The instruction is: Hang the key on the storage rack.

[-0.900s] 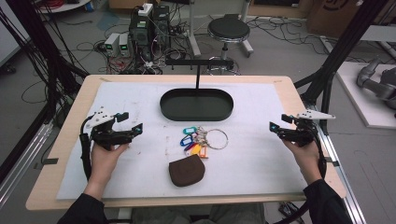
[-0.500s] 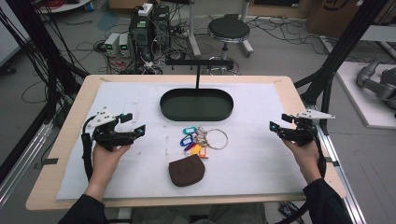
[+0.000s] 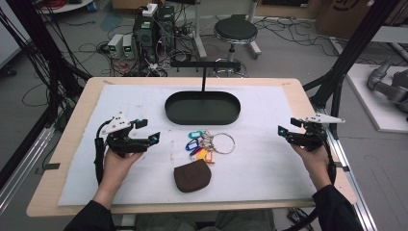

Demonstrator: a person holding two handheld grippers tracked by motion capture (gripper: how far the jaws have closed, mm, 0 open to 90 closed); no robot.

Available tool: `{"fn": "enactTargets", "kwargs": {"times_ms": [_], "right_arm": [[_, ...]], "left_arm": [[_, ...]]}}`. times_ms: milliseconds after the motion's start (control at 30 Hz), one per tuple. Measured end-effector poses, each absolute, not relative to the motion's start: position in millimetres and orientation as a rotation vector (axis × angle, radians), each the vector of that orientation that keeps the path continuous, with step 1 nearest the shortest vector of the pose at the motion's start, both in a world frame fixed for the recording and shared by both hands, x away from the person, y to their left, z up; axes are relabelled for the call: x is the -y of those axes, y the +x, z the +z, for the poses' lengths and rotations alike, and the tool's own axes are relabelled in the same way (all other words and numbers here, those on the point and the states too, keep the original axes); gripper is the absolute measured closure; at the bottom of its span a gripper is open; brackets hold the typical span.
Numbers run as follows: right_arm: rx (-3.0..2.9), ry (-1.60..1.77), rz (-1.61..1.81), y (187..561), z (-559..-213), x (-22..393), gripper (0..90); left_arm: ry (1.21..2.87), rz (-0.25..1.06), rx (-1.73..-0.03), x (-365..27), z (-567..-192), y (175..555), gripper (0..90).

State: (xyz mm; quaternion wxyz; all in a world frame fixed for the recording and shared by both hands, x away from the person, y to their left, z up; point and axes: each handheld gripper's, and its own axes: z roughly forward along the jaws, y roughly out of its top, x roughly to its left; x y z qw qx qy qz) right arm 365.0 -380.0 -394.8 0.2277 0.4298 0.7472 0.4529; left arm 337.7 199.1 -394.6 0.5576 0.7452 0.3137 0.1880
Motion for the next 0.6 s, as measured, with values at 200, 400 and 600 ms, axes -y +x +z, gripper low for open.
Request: {"fn": "enactTargets", "kwargs": {"times_ms": [200,400,600], "right_arm": [[-2.076,1.174,1.234,364,-397,376,33.4],[-2.087,1.161,1.222,365,-398,372,33.7],[-2.087,1.166,1.230,365,-399,374,33.6]], "left_arm": [[1.772,0.417,-0.720,-188,-397,338,26.1],[1.775,0.394,-0.678,-175,-394,342,31.7],[1.821,0.335,-0.657,-148,-387,353,33.7]]}}
